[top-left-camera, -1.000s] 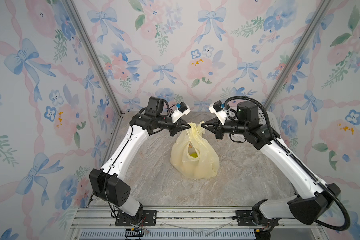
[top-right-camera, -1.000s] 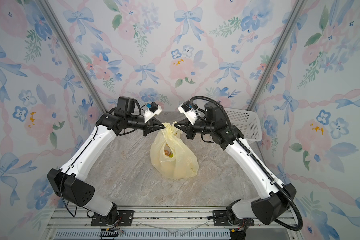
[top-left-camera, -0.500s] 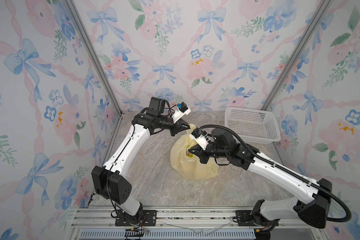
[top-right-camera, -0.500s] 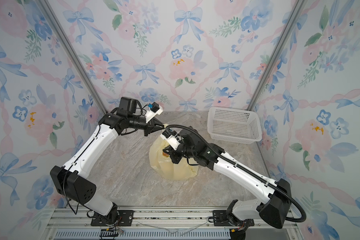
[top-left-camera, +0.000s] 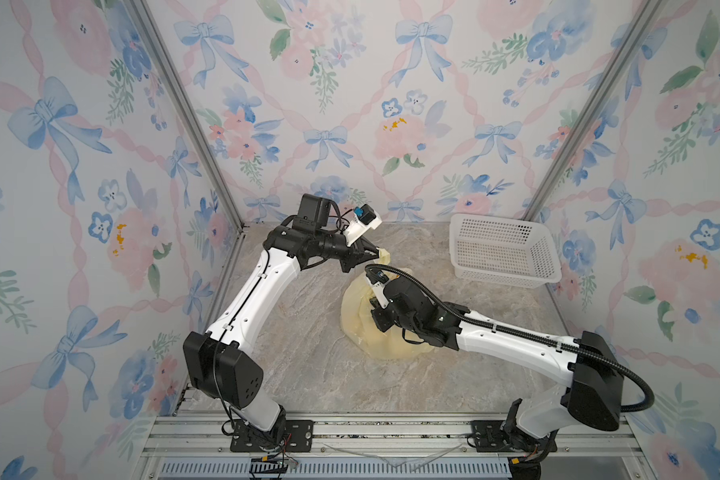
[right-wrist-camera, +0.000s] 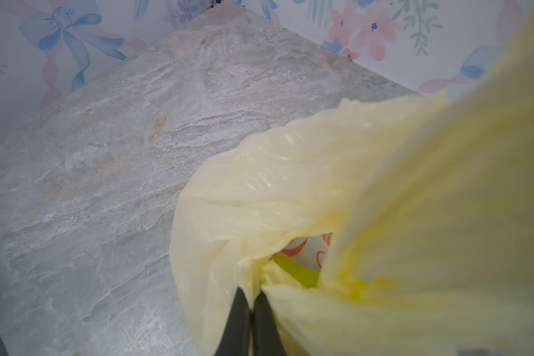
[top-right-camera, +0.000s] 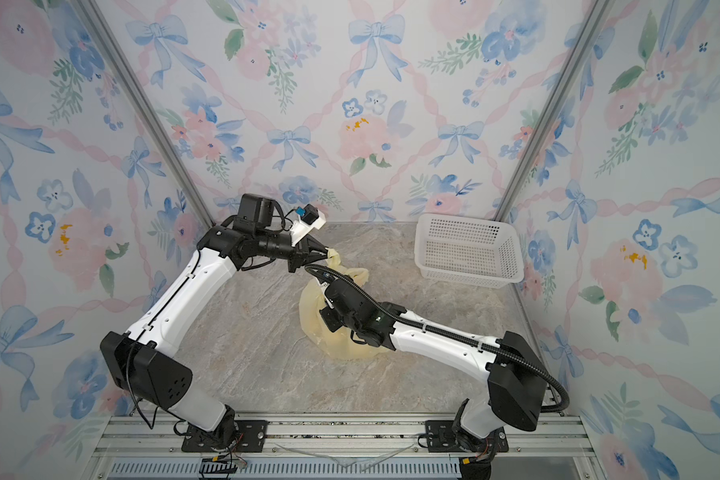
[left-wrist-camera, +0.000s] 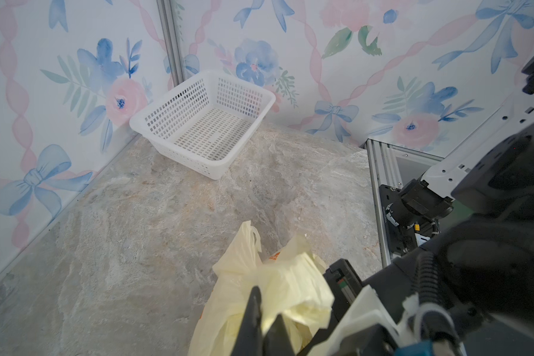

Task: Place the pears into plastic bags & tie knots
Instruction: Tie the plastic bag at the center of the board.

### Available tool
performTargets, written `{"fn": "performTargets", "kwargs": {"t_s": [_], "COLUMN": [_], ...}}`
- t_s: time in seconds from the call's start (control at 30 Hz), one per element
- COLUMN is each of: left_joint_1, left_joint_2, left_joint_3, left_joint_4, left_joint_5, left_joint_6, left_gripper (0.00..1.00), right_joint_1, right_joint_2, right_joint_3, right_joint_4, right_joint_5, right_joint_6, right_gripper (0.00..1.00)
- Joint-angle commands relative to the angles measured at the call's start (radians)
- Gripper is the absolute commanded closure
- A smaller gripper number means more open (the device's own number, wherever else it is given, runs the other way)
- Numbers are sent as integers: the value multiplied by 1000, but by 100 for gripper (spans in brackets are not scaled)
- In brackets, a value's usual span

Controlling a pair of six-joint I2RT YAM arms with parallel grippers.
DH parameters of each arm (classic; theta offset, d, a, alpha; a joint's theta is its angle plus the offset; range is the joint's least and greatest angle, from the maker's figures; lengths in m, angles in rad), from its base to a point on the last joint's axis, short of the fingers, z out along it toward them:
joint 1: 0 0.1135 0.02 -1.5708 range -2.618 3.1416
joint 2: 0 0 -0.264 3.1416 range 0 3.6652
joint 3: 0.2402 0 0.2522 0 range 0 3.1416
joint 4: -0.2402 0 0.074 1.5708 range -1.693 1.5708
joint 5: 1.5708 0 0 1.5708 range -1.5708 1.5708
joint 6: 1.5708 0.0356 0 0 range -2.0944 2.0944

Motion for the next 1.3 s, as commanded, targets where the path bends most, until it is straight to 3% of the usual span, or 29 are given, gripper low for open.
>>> {"fn": "performTargets", "kwargs": {"t_s": [0.0, 0.07, 0.13, 0.2, 0.3, 0.53, 0.6, 0.63, 0.67, 0.73, 0.8, 0.93, 1.07, 1.27], "left_joint_1": [-7, 4, 31, 54, 76, 102, 100, 98, 97, 97, 94, 50, -54, -172], "left_joint_2": [-15, -42, -79, -113, -146, -76, -29, -9, 1, -6, -41, -127, -184, -256], "left_joint_3": [-22, -64, -135, -210, -325, -481, -484, -481, -480, -488, -510, -578, -616, -685], "left_joint_4": [47, 109, 171, 224, 305, 378, 378, 378, 377, 377, 378, 378, 383, 500], "left_joint_5": [-49, -164, -192, -204, -253, -94, -46, -25, -9, 14, 37, 43, -41, -140], "left_joint_6": [-93, -171, -222, -258, -319, -351, -351, -348, -346, -341, -342, -365, -427, -586], "left_gripper": [70, 56, 41, 33, 28, 23, 27, 36, 48, 83, 100, 100, 100, 100], "right_joint_1": [11, 5, 3, 1, -3, -17, -27, -31, -34, -49, -70, -113, -171, -244], "right_joint_2": [18, 26, 25, 20, 15, 11, 13, 16, 21, 32, 28, 15, 11, -28], "right_joint_3": [-30, -40, -45, -53, -59, -58, -64, -69, -72, -75, -99, -136, -202, -339], "right_joint_4": [106, 124, 127, 137, 144, 142, 151, 158, 162, 165, 190, 263, 385, 691], "right_joint_5": [136, 136, 134, 133, 127, 80, 47, 33, 20, 0, -17, -63, -151, -349], "right_joint_6": [40, 54, 61, 65, 78, 117, 143, 152, 159, 185, 210, 229, 258, 266], "right_gripper": [100, 100, 100, 100, 100, 100, 100, 100, 100, 100, 100, 100, 100, 100]}}
